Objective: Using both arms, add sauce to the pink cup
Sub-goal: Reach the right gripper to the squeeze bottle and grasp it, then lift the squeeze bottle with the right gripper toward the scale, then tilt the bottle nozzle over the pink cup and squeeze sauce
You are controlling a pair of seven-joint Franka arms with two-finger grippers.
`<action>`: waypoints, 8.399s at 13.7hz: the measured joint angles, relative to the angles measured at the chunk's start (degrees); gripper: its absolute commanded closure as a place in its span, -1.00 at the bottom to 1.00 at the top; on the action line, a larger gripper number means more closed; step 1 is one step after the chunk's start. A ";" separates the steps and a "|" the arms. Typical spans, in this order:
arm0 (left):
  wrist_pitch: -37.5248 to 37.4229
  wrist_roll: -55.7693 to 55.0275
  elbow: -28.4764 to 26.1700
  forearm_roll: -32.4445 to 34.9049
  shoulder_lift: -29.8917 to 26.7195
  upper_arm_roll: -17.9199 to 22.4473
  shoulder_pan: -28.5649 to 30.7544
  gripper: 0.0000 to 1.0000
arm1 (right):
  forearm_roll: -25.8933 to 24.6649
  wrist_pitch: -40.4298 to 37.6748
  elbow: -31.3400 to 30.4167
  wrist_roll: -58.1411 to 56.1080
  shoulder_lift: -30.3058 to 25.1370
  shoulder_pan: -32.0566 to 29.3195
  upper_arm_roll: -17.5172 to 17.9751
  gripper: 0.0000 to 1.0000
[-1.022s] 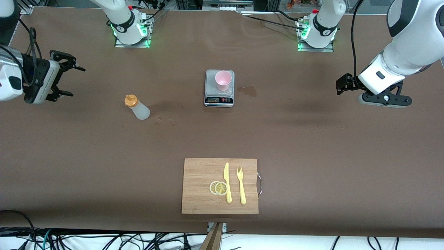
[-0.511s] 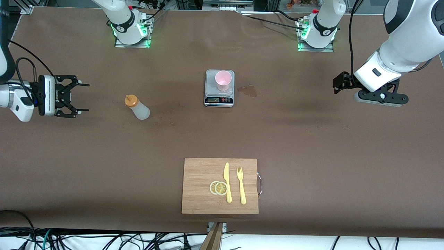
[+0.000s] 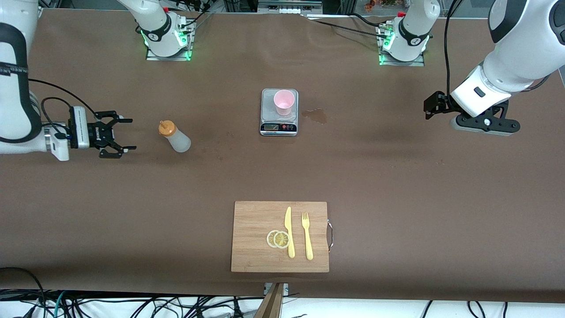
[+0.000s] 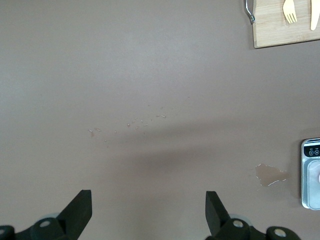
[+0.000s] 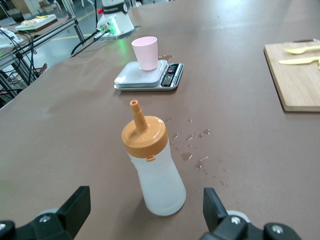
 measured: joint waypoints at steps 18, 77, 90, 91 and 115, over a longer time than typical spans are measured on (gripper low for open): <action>0.00 0.00 0.00 0.00 0.00 0.06 0.00 -1.00 | 17.42 -6.71 -5.54 -20.28 14.83 3.02 0.79 -1.00; -0.12 0.00 -0.01 0.00 0.04 0.16 0.28 -1.00 | -35.44 38.03 -11.37 86.49 -13.16 47.20 16.59 0.95; -0.13 0.00 -0.01 0.00 0.04 0.12 0.49 -1.00 | -49.44 30.42 -7.84 94.82 -12.47 47.36 19.97 0.95; -0.13 0.00 -0.01 0.00 0.04 0.09 0.48 -1.00 | -49.73 30.29 -7.62 95.12 -12.17 47.52 20.09 0.95; -0.79 0.00 0.57 0.00 0.10 0.07 0.41 -1.00 | -45.18 23.54 0.56 95.49 -10.30 47.82 20.21 0.87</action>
